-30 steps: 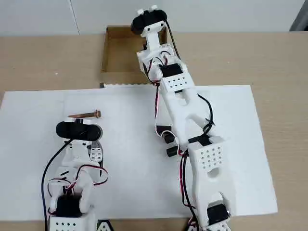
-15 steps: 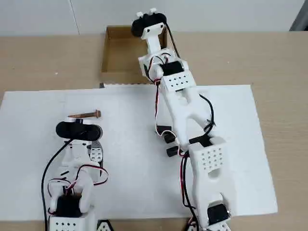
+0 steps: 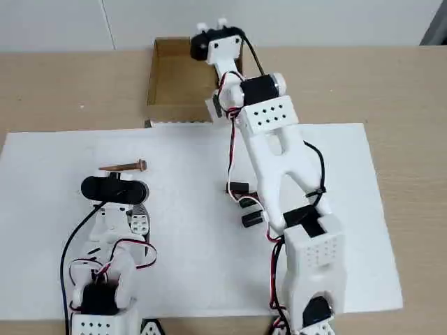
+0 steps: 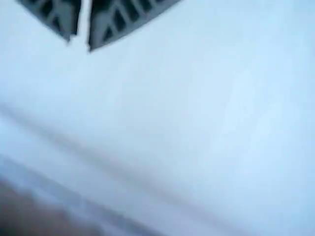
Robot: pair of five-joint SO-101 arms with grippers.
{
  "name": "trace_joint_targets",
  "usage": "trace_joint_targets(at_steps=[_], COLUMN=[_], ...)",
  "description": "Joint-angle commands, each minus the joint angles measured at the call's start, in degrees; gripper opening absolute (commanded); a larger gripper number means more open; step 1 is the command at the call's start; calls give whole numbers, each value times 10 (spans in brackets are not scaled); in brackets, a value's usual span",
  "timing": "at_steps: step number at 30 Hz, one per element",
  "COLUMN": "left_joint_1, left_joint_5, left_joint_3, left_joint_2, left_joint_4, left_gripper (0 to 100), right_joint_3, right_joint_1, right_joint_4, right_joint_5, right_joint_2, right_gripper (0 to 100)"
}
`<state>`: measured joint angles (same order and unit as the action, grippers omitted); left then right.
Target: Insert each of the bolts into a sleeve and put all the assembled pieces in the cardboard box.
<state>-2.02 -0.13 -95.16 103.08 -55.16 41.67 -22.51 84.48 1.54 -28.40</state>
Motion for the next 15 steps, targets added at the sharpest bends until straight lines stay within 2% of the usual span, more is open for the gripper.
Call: trace_joint_targets(at_steps=[1, 7, 15], left_joint_1=[-4, -4, -5], left_joint_5=[-2, -2, -2], left_joint_3=[2, 2, 2], left_joint_2=[5, 5, 5], left_joint_4=[3, 3, 3], left_gripper=[6, 6, 6], right_joint_3=[26, 22, -133], right_joint_1=[-4, 0, -4], right_joint_4=[94, 118, 119], right_joint_5=[34, 172, 260], right_joint_2=[41, 60, 162], right_gripper=[7, 4, 6])
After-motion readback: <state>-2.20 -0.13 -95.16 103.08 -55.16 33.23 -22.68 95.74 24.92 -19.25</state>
